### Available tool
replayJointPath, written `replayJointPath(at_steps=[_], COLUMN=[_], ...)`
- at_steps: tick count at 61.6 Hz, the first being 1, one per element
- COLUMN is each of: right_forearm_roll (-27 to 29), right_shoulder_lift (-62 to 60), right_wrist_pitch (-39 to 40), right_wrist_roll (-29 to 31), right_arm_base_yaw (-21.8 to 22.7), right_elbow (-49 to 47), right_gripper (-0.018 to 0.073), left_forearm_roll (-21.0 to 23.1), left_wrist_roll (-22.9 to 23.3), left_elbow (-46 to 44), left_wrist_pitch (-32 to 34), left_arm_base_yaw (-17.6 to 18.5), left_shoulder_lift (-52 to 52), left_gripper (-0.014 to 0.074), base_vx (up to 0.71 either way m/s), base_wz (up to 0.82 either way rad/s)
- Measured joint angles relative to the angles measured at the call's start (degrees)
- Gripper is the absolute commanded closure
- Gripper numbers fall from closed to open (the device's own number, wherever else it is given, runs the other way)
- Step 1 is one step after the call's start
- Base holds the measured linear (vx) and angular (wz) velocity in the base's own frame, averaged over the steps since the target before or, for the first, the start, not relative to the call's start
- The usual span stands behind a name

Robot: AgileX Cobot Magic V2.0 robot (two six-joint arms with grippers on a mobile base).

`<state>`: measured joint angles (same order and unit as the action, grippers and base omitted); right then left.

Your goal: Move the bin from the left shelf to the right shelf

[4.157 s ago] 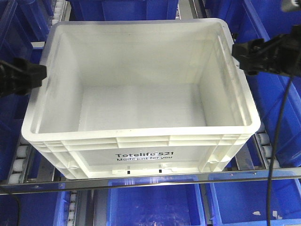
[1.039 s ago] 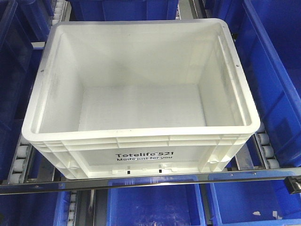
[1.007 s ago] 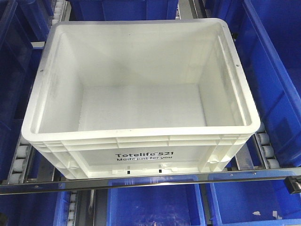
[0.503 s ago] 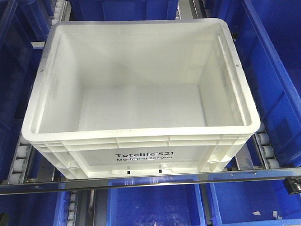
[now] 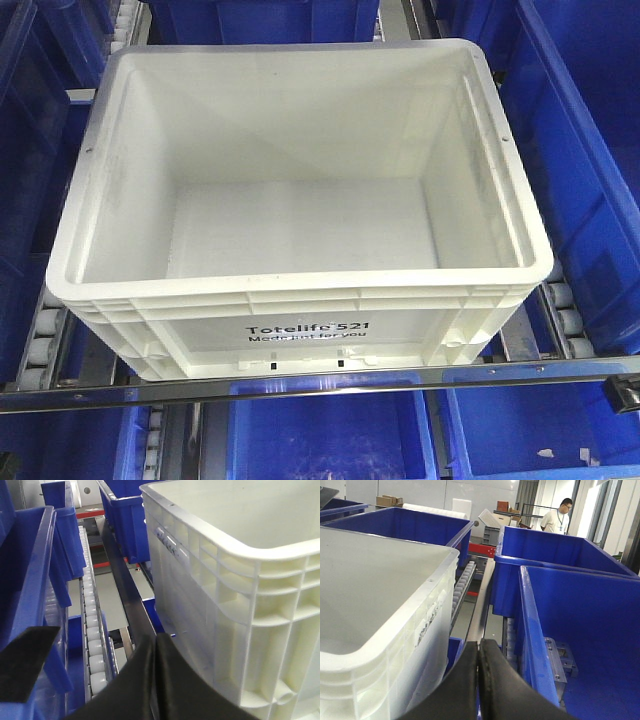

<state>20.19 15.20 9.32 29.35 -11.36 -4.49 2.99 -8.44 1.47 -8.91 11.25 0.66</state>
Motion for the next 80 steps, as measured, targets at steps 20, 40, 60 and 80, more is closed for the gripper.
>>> replayJointPath(at_steps=[20, 40, 60, 80], right_forearm_roll=[0.0, -18.7, -19.8, -19.8], right_shoulder_lift=[0.0, -0.9, -15.6, -15.8], right_wrist_pitch=[0.1, -1.1, -8.1, -9.0], right_wrist_roll=[0.3, -17.5, -22.7, -22.6], right_arm_base_yaw=[0.0, 0.0, 0.0, 0.0], right_elbow=[0.0, 2.4, 6.0, 6.0], right_gripper=[0.0566, 0.0566, 0.0566, 0.0566], left_forearm_roll=[-0.1, -0.1, -0.1, -0.1], left_wrist_roll=[0.0, 0.0, 0.0, 0.0], left_elbow=[0.0, 0.0, 0.0, 0.0], left_wrist_pitch=[0.0, 0.0, 0.0, 0.0], left_arm_base_yaw=[0.0, 0.0, 0.0, 0.0], left_shoulder_lift=[0.0, 0.0, 0.0, 0.0], left_gripper=[0.0604, 0.0604, 0.0604, 0.0604], base_vx=[0.00, 0.00, 0.00, 0.00], base_wz=[0.00, 0.00, 0.00, 0.00])
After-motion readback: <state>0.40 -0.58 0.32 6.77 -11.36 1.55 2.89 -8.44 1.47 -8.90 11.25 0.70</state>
